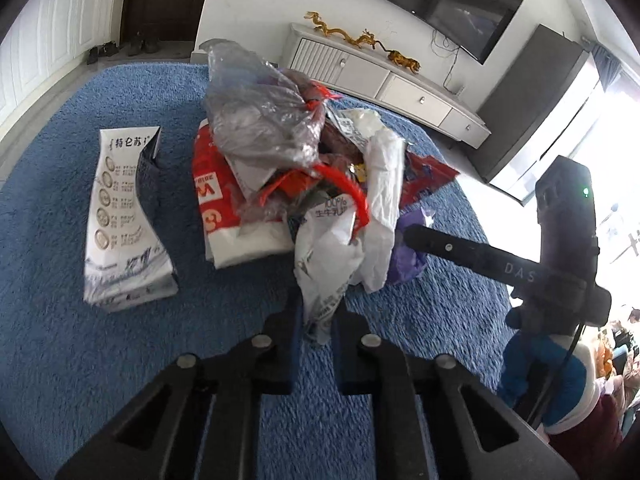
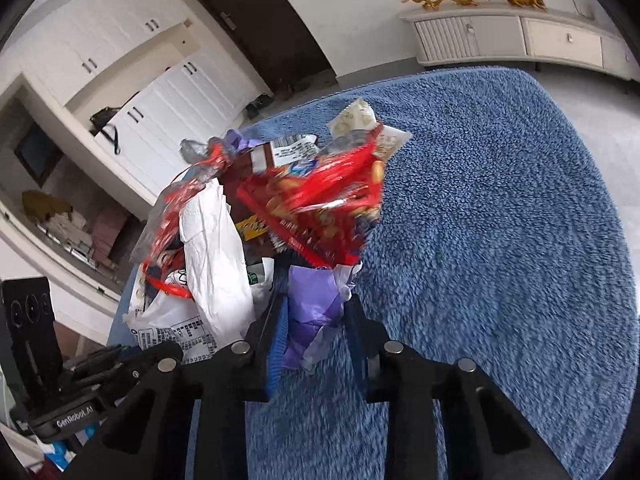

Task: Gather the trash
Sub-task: 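Grasp a white plastic bag with the left tool while the right tool grasps the purple wrapper, then carry both items over the bin and open both tools to drop them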

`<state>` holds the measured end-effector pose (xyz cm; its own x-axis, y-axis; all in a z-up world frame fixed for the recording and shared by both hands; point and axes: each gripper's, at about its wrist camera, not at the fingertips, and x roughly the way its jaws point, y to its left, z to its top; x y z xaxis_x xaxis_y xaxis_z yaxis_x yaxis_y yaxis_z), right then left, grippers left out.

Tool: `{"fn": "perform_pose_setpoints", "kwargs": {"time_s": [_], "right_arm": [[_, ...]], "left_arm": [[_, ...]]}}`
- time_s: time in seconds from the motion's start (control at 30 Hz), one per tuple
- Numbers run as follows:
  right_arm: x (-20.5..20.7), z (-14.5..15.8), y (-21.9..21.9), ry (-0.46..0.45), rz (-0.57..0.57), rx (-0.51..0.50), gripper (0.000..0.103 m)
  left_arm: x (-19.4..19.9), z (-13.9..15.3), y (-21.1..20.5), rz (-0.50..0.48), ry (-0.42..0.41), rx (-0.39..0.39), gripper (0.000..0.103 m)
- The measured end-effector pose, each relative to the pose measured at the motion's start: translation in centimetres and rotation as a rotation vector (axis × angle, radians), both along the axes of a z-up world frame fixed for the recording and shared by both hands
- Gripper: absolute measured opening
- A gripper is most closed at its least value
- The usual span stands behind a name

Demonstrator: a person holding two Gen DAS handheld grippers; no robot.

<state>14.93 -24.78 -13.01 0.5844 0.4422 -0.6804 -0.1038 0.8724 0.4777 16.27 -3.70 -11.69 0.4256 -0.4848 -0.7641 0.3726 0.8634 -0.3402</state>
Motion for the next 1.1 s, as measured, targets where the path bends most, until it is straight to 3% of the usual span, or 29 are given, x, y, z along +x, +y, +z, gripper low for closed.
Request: {"fn": "perform_pose_setpoints", "kwargs": {"time_s": [0.17,0.3,0.5,0.67,0.9,1.1], "right_arm": [[-3.3,1.0,-1.8,-0.018,-0.001,-0.002,0.025],[-6.5,2.1,-3.1,-0.051,-0.025,-0.044,0.025],[-11.5,4.1,-5.2,-0.118,-0.060,-0.055,0.025],[-14.6,5.8,-6.8,-0.175,-0.106,-0.056,0.025],[-18.7,5.7,-13.5,-0.201,-0.245,-0.063,0.025],[-21.2,4.1,-20.4,-0.179,-0.387,-0.087,0.025]], "left_arm": [[-3.2,1.1,0.9,-0.008,-0.024,0.030,0.011],[-6.0,2.6,1.8,0.023,-0.089,0.098,0.011],[-8.7,5.1,3.4,0.080,-0.126,0.081,0.011],[-10.5,7.4,2.7,0.064,-0.175,0.088,0.011],[-11.0,9.2,-2.6,-0.025,-0.186,0.091,0.011],[-10.3,8.5,-10.8,-0.163,-0.150,0.113,0.011]]}}
